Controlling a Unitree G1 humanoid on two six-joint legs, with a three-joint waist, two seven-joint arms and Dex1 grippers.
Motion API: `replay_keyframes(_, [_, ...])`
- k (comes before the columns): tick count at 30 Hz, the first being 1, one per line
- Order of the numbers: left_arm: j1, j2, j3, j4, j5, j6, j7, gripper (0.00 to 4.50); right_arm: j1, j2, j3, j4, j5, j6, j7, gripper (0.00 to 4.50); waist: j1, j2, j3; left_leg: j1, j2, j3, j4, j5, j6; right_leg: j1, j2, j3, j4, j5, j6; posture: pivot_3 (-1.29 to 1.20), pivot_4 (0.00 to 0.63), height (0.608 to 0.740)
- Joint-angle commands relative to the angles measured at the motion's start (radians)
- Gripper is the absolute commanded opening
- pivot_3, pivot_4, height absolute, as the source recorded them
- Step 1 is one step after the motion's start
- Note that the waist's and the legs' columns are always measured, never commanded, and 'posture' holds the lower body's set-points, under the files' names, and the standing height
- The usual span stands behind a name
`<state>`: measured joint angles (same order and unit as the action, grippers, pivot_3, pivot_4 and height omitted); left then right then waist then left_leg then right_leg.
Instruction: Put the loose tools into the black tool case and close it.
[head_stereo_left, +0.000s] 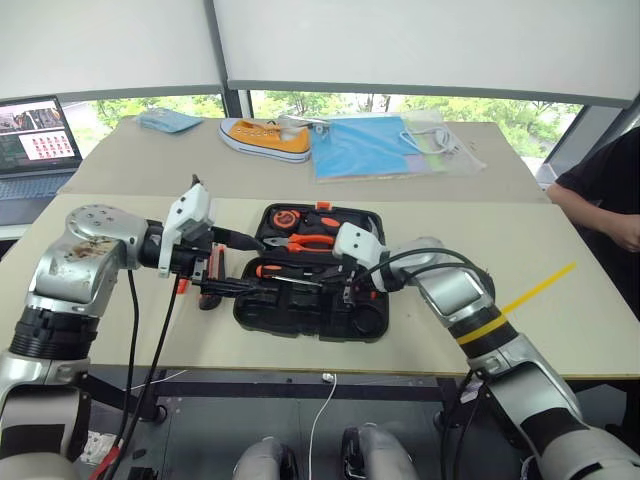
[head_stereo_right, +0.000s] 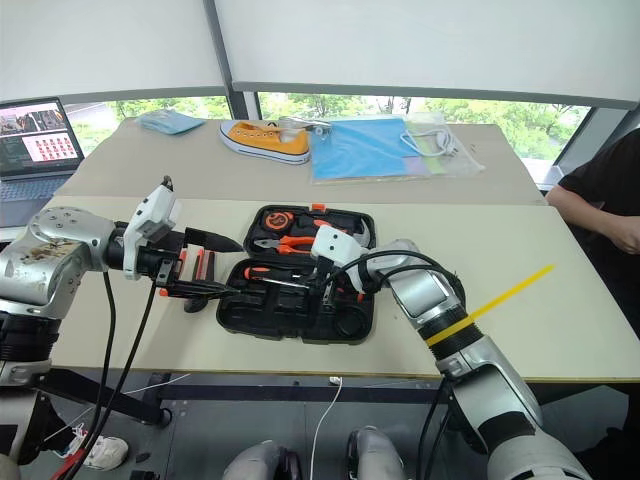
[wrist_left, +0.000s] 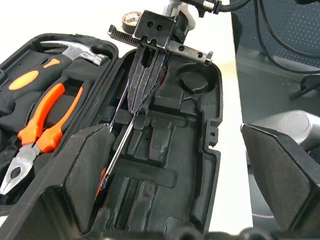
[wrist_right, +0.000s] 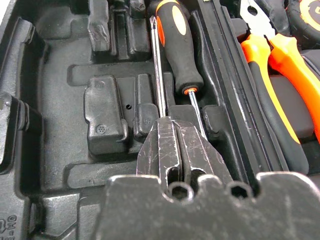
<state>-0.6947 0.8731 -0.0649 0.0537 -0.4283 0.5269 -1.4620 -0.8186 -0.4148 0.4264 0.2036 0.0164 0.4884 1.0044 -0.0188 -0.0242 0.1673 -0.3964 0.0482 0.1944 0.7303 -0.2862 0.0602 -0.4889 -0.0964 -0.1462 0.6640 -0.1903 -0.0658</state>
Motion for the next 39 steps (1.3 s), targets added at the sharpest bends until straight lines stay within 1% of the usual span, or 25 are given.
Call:
replay_keyframes(1, [0.001, 0.012, 0.02, -0.016, -0.001, -0.018, 0.008, 4.5, 0.046, -0.016, 0.058, 0.05, -0.057, -0.006, 0.012, 0.04, 0.001, -0.001, -0.001, 0.0, 0.0, 0.0, 0.0, 0.0, 0.0, 0.0, 0.0, 0.0, 0.0, 0.0, 0.0, 0.0, 0.15, 0.718])
replay_keyframes(5, [0.007, 0.013, 0.024, -0.024, -0.005, -0.015, 0.015, 4.5, 0.051, -0.031, 0.082, 0.128, -0.113, -0.048, -0.007, 0.04, 0.001, -0.001, -0.003, 0.001, 0.0, 0.0, 0.0, 0.0, 0.0, 0.001, 0.0, 0.0, 0.0, 0.0, 0.0, 0.0, 0.15, 0.718])
replay_keyframes(7, [0.009, 0.014, 0.024, -0.024, -0.005, -0.016, 0.015, 4.5, 0.057, -0.039, 0.083, 0.144, -0.123, -0.064, -0.004, 0.04, 0.003, -0.001, -0.004, 0.004, 0.0, 0.0, 0.0, 0.0, 0.0, 0.005, -0.001, 0.0, 0.0, 0.0, 0.0, 0.0, 0.15, 0.718])
replay_keyframes(9, [0.009, 0.015, 0.024, -0.02, -0.003, -0.018, 0.015, 4.5, 0.063, -0.036, 0.07, 0.134, -0.108, -0.062, 0.003, 0.04, 0.006, -0.001, -0.004, 0.012, 0.0, -0.001, -0.002, -0.001, -0.002, 0.014, -0.005, 0.0, -0.002, -0.002, -0.002, 0.0, 0.15, 0.718])
replay_keyframes(10, [0.009, 0.015, 0.023, -0.017, -0.003, -0.02, 0.014, 4.5, 0.063, -0.034, 0.061, 0.123, -0.1, -0.061, 0.003, 0.04, 0.007, -0.001, -0.004, 0.015, 0.0, -0.001, -0.003, -0.005, -0.007, 0.016, -0.007, -0.001, -0.002, -0.002, -0.002, 0.0, 0.15, 0.718])
replay_keyframes(11, [0.007, 0.014, 0.022, -0.013, -0.001, -0.022, 0.014, 4.5, 0.061, -0.03, 0.051, 0.113, -0.091, -0.064, -0.001, 0.04, 0.008, -0.001, -0.005, 0.016, 0.0, -0.001, -0.004, -0.006, -0.007, 0.017, -0.009, -0.001, -0.002, -0.002, -0.002, 0.0, 0.15, 0.718])
replay_keyframes(13, [0.002, 0.011, 0.02, -0.002, 0.003, -0.029, 0.015, 4.5, 0.047, -0.02, 0.024, 0.088, -0.067, -0.028, -0.003, 0.04, 0.009, -0.001, -0.005, 0.016, 0.0, -0.002, -0.004, -0.006, -0.006, 0.017, -0.011, -0.002, -0.002, -0.002, -0.002, 0.0, 0.15, 0.718])
replay_keyframes(17, [-0.004, 0.0, 0.016, 0.004, 0.007, -0.035, 0.025, 4.5, 0.045, -0.048, 0.042, 0.062, -0.087, -0.043, 0.034, 0.04, 0.009, -0.001, -0.005, 0.014, 0.0, -0.002, -0.004, -0.005, -0.005, 0.016, -0.01, -0.002, -0.001, -0.002, -0.002, 0.0, 0.15, 0.718])
replay_keyframes(19, [-0.002, -0.007, 0.022, -0.004, 0.004, -0.031, 0.044, 4.5, 0.036, -0.013, -0.015, 0.042, -0.035, -0.047, 0.012, 0.04, 0.01, -0.001, -0.005, 0.013, 0.0, -0.002, -0.004, -0.005, -0.004, 0.016, -0.01, -0.003, -0.002, -0.003, -0.003, 0.0, 0.15, 0.718])
replay_keyframes(21, [0.011, -0.003, 0.034, -0.02, 0.0, -0.022, 0.066, 4.5, 0.013, 0.03, -0.107, -0.021, 0.06, -0.016, 0.004, 0.04, 0.007, -0.001, -0.004, 0.012, 0.0, -0.002, -0.004, -0.004, -0.003, 0.015, -0.01, -0.003, -0.002, -0.003, -0.003, 0.0, 0.15, 0.718])
replay_keyframes(23, [0.049, 0.015, 0.066, -0.048, -0.007, 0.008, 0.107, 4.5, -0.026, 0.042, -0.217, -0.121, 0.183, 0.086, 0.023, 0.04, 0.003, -0.001, -0.004, 0.008, 0.0, -0.002, -0.004, -0.002, 0.002, 0.011, -0.01, -0.003, -0.002, -0.003, -0.003, 0.0, 0.15, 0.718])
replay_keyframes(25, [0.099, 0.023, 0.124, -0.082, -0.025, 0.054, 0.175, 4.5, -0.047, 0.011, -0.289, -0.214, 0.273, 0.189, 0.047, 0.04, -0.003, 0.0, -0.003, 0.005, 0.0, -0.002, -0.004, -0.001, 0.002, 0.006, -0.009, -0.001, 0.0, -0.003, -0.004, 0.0, 0.15, 0.718])
replay_keyframes(26, [0.116, 0.024, 0.144, -0.095, -0.034, 0.071, 0.198, 4.5, -0.048, -0.002, -0.303, -0.242, 0.298, 0.222, 0.05, 0.59, -0.003, 0.0, -0.003, 0.004, 0.0, -0.002, -0.004, -0.001, 0.002, 0.004, -0.009, -0.001, 0.0, -0.003, -0.004, 0.0, 0.15, 0.718])
replay_keyframes(27, [0.159, 0.026, 0.194, -0.127, -0.046, 0.121, 0.252, 4.5, -0.042, -0.028, -0.33, -0.292, 0.345, 0.259, 0.069, 0.72, -0.003, 0.0, -0.003, 0.002, 0.0, -0.002, -0.004, -0.001, 0.002, 0.002, -0.008, -0.001, 0.0, -0.003, -0.004, 0.0, 0.15, 0.718])
replay_keyframes(29, [0.238, 0.03, 0.279, -0.185, -0.064, 0.195, 0.336, 4.5, -0.026, -0.069, -0.365, -0.37, 0.412, 0.31, 0.088, 1.46, -0.002, 0.0, -0.003, 0.001, 0.0, -0.002, -0.005, -0.001, 0.001, 0.0, -0.007, -0.002, -0.001, -0.003, -0.004, 0.0, 0.15, 0.718])
replay_keyframes(31, [0.338, 0.026, 0.375, -0.249, -0.085, 0.253, 0.405, 4.5, 0.0, -0.11, -0.39, -0.429, 0.462, 0.328, 0.11, 2.1, -0.003, 0.0, -0.003, 0.001, 0.0, -0.003, -0.007, -0.001, 0.001, 0.0, -0.008, -0.001, -0.002, -0.003, -0.004, 0.0, 0.15, 0.718])
replay_keyframes(32, [0.374, 0.024, 0.408, -0.274, -0.094, 0.274, 0.428, 4.5, 0.01, -0.124, -0.396, -0.45, 0.479, 0.334, 0.113, 2.53, -0.003, 0.0, -0.003, 0.001, 0.0, -0.003, -0.008, -0.001, 0.001, 0.0, -0.008, -0.001, -0.003, -0.003, -0.004, 0.0, 0.15, 0.718])
replay_keyframes(33, [0.426, 0.017, 0.458, -0.305, -0.099, 0.307, 0.464, 4.5, 0.024, -0.141, -0.405, -0.472, 0.497, 0.341, 0.12, 2.86, 0.001, -0.001, -0.003, 0.002, 0.0, -0.003, -0.009, -0.001, 0.001, 0.0, -0.008, -0.001, -0.003, -0.003, -0.004, 0.0, 0.15, 0.718])
replay_keyframes(35, [0.605, -0.028, 0.607, -0.385, -0.06, 0.385, 0.574, 4.5, 0.067, -0.173, -0.416, -0.512, 0.512, 0.331, 0.123, 3.67, 0.002, -0.001, -0.003, 0.002, -0.001, -0.003, -0.01, -0.001, 0.001, 0.0, -0.009, -0.001, -0.004, -0.003, -0.004, 0.0, 0.15, 0.718])
replay_keyframes(36, [0.686, -0.05, 0.665, -0.415, -0.032, 0.413, 0.624, 4.5, 0.091, -0.188, -0.413, -0.534, 0.512, 0.317, 0.124, 3.77, -0.001, -0.001, -0.003, 0.002, -0.001, -0.003, -0.011, -0.001, 0.001, 0.0, -0.01, -0.001, -0.004, -0.003, -0.004, 0.0, 0.15, 0.718])
replay_keyframes(38, [0.78, -0.073, 0.729, -0.454, -0.027, 0.462, 0.674, 4.5, 0.128, -0.202, -0.401, -0.575, 0.513, 0.303, 0.113, 4.46, -0.008, -0.001, -0.003, 0.006, -0.001, -0.001, -0.017, -0.001, 0.001, 0.002, -0.01, 0.001, -0.008, -0.003, -0.004, 0.0, 0.15, 0.718])
replay_keyframes(39, [0.799, -0.077, 0.74, -0.466, -0.035, 0.485, 0.696, 4.5, 0.141, -0.208, -0.394, -0.591, 0.514, 0.296, 0.107, 4.46, -0.005, -0.001, -0.003, 0.008, -0.001, -0.002, -0.018, -0.001, 0.001, 0.005, -0.01, 0.001, -0.008, -0.003, -0.004, 0.0, 0.15, 0.718])
